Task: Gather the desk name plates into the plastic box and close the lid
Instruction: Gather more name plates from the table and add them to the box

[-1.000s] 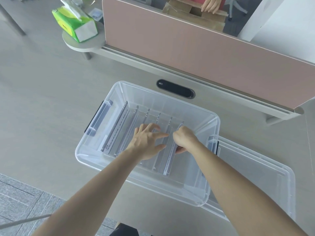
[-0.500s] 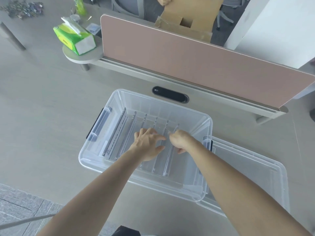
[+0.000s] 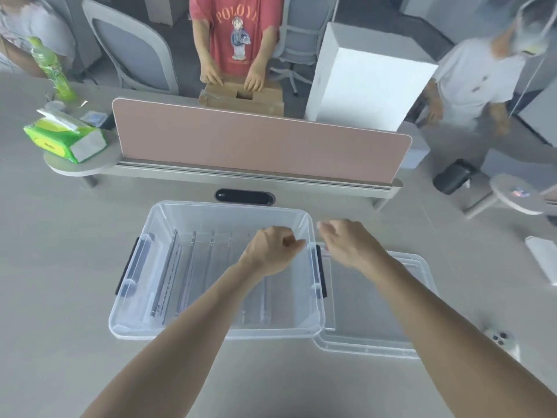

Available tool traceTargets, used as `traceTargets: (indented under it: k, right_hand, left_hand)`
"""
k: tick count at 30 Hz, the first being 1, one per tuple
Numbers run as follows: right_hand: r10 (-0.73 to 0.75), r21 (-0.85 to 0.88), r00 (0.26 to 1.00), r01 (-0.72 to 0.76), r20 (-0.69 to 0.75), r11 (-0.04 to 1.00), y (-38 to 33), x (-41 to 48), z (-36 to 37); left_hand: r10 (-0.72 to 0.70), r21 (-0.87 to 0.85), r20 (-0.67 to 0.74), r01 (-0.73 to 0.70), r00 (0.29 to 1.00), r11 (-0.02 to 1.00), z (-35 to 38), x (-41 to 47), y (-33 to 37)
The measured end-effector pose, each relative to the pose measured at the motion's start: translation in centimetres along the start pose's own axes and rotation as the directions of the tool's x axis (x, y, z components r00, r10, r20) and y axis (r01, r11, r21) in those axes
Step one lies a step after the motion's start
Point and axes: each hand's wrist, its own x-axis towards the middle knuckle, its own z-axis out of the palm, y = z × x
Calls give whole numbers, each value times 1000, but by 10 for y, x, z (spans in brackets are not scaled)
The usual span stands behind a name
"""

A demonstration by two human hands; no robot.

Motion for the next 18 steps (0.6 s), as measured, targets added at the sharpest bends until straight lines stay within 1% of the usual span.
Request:
traceTargets:
  k: [3,4,6,8,10,11,14,16,18]
  right_hand:
    - [-41,-31,998,40,-39,999,28,-33,-15]
    - [-27,-10,998,26,-53,1000,42,-42,-20]
    - [32,59,995,-26,-97,998,73,-58,-33]
    - [72,124,992,-60,-99,991,110,-72,-44]
    - [74,186,994,-58,-84,981,145,-87,-53]
    - [75,244,995,-56,-70,968,160,-96,-57]
    - [49,461,999,-36,-18,887,198,-119,-66]
    - [29,510,999,-17,-16,860,219,-128,-70]
    - [36,519,999,-22,-17,854,240,-133,-74]
  left_hand:
    - [32,2,-7,-32,999,999,20,-7,33]
    - [35,12,-6,-35,999,999,27,-10,44]
    - [39,37,11,-39,999,999,43,-15,65]
    - [49,39,21,-50,999,998,62,-20,85]
    - [56,40,5,-56,998,998,82,-26,104]
    - [55,41,-5,-55,998,998,93,-30,112]
    - [33,38,-30,-32,999,999,122,-41,133]
    - [-5,9,-56,5,998,1000,135,-45,143]
    - [-46,-71,-69,41,997,997,144,-48,148]
